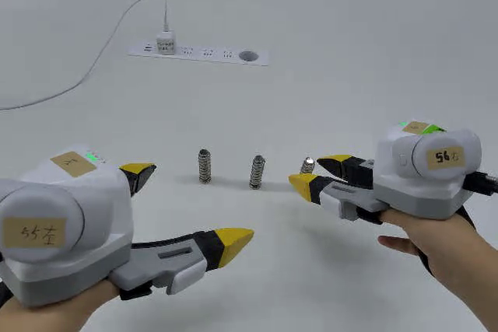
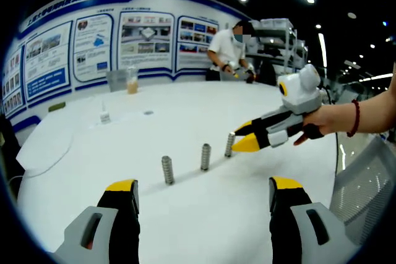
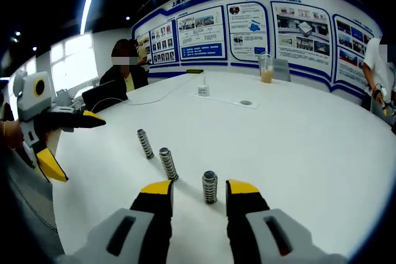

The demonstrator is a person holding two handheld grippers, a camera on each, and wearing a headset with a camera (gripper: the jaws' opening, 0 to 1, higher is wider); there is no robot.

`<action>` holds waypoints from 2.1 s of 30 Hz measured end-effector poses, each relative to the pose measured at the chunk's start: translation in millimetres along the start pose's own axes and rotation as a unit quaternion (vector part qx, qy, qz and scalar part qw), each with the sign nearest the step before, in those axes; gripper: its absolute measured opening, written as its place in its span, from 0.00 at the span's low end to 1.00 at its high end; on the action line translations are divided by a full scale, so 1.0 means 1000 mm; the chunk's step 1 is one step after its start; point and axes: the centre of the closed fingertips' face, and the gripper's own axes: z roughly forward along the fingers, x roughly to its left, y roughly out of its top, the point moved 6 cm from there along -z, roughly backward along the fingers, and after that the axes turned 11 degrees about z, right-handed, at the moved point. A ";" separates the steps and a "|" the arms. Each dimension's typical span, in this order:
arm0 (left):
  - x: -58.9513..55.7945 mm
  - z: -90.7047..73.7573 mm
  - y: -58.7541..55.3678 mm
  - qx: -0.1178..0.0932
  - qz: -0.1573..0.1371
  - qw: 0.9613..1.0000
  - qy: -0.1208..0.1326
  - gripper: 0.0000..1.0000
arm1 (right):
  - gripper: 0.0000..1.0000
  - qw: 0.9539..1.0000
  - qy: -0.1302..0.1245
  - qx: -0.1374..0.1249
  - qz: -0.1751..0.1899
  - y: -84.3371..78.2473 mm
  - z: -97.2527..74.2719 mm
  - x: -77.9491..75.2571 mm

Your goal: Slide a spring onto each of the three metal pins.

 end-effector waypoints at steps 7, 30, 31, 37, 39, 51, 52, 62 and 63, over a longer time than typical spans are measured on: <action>0.002 -0.007 0.003 0.003 0.004 1.000 0.004 0.88 | 0.46 1.000 0.006 0.011 0.008 0.001 -0.011 0.010; 0.000 -0.029 0.003 0.019 0.011 1.000 0.010 0.88 | 0.65 1.000 0.023 0.015 0.012 0.000 -0.055 0.035; 0.000 -0.030 0.003 0.015 0.008 1.000 0.010 0.88 | 0.66 1.000 0.023 0.014 0.011 0.000 -0.057 0.036; 0.000 -0.035 0.005 0.020 0.011 1.000 0.013 0.90 | 0.71 1.000 0.022 0.013 0.015 -0.003 -0.065 0.037; 0.001 -0.036 0.005 0.017 0.011 1.000 0.015 0.90 | 0.71 1.000 0.022 0.012 0.014 -0.005 -0.067 0.038; 0.001 -0.043 -0.001 0.027 0.002 1.000 0.015 0.93 | 0.79 0.999 0.027 -0.006 0.018 -0.007 -0.076 0.043; 0.001 -0.043 -0.001 0.026 0.002 1.000 0.016 0.94 | 0.79 0.999 0.028 -0.007 0.016 -0.007 -0.076 0.043; 0.003 -0.047 0.000 0.024 -0.005 0.999 0.025 0.94 | 0.86 0.999 0.024 -0.001 0.030 -0.014 -0.078 0.046; 0.004 -0.047 -0.001 0.025 -0.002 0.999 0.027 0.94 | 0.86 0.999 0.023 -0.003 0.031 -0.014 -0.078 0.047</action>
